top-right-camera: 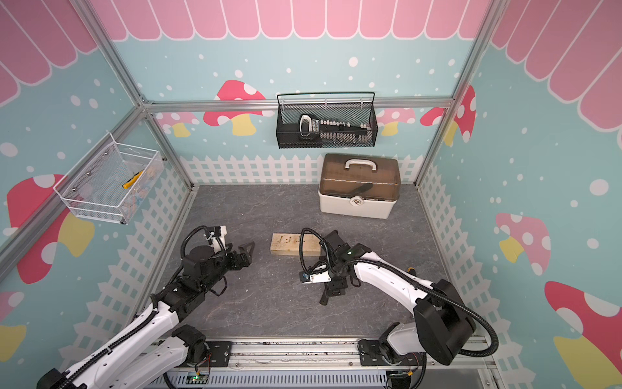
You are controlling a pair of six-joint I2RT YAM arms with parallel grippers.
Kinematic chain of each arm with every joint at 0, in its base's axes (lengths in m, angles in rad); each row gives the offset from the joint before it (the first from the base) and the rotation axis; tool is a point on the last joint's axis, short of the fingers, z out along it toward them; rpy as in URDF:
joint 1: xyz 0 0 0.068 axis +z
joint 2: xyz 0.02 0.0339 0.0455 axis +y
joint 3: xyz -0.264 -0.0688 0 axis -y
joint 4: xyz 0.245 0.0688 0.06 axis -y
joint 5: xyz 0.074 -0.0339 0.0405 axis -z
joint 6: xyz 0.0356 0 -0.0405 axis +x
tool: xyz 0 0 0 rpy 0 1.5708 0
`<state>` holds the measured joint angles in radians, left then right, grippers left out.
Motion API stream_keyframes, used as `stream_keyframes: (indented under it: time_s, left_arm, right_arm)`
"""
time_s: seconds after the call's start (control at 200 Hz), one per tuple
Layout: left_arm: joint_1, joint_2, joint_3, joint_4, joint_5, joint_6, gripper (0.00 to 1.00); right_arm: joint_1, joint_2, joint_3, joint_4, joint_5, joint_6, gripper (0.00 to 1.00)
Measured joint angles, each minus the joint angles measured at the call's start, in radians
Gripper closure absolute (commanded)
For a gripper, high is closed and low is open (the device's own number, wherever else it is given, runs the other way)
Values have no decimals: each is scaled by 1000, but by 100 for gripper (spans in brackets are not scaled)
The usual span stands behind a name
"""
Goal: Use a claw hammer to pull out a nail
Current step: Pick up the hammer at the center of the board.
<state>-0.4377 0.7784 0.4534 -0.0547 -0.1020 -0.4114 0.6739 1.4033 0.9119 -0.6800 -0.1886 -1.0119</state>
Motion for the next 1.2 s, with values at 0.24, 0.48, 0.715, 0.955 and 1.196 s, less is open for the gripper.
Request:
stream_keyframes:
  time_s: [0.24, 0.48, 0.715, 0.955, 1.196]
  left_arm:
    - [18, -58, -61, -14, -21, 10, 5]
    - [18, -91, -61, -13, -22, 20, 5]
    - [55, -103, -61, -15, -33, 24, 4]
    - [72, -111, -69, -16, -34, 23, 4]
    - [79, -114, -70, -16, -32, 21, 5]
  right_arm:
    - [0, 143, 4, 13, 59, -262, 19]
    - [0, 221, 11, 49, 101, -382, 41]
    - [6, 255, 40, 31, 112, -421, 67]
    - [65, 325, 128, -18, 117, -392, 93]
    - [77, 340, 151, -13, 112, -261, 100]
